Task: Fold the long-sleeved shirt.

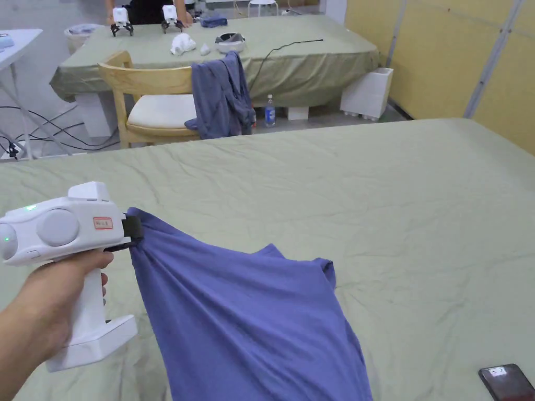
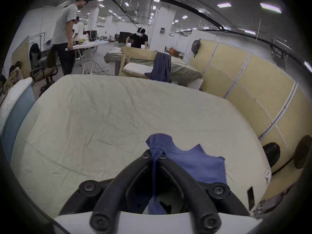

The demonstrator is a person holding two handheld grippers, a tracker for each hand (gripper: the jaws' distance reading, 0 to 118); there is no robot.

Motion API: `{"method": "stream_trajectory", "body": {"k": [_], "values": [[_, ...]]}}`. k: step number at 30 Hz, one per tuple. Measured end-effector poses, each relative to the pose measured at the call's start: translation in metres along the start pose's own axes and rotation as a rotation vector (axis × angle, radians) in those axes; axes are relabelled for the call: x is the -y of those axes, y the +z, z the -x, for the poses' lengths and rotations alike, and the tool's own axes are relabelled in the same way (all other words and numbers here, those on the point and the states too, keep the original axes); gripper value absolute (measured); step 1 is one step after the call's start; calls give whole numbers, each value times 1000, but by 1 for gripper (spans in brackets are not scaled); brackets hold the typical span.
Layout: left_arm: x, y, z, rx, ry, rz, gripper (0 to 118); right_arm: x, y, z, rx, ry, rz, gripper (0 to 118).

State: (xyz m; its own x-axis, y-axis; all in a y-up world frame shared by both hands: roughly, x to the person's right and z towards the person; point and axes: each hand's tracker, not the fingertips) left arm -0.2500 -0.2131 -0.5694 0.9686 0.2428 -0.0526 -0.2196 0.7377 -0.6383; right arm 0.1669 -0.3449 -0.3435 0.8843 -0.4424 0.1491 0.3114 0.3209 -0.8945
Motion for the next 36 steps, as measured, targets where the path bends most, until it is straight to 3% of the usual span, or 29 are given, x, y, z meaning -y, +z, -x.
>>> {"method": "stream_trajectory", "body": {"k": [3,9,17,24,29,36], "values": [[-2,59,12,-18,41,-49,1,6,57,16,22,174,-181,5],[-1,190,40,-19,215,-204,1,2,155,56,24,408,-496,5],[-9,314,64,-50,312,-394,1,-47,252,117,-51,550,-803,5],[-46,382,61,-49,269,-532,1,-111,314,184,-29,675,-979,5],[-90,392,56,-19,269,-588,1,-182,338,229,-6,726,-983,5],[-161,357,60,9,306,-606,1,-273,340,274,135,751,-959,5]]}}
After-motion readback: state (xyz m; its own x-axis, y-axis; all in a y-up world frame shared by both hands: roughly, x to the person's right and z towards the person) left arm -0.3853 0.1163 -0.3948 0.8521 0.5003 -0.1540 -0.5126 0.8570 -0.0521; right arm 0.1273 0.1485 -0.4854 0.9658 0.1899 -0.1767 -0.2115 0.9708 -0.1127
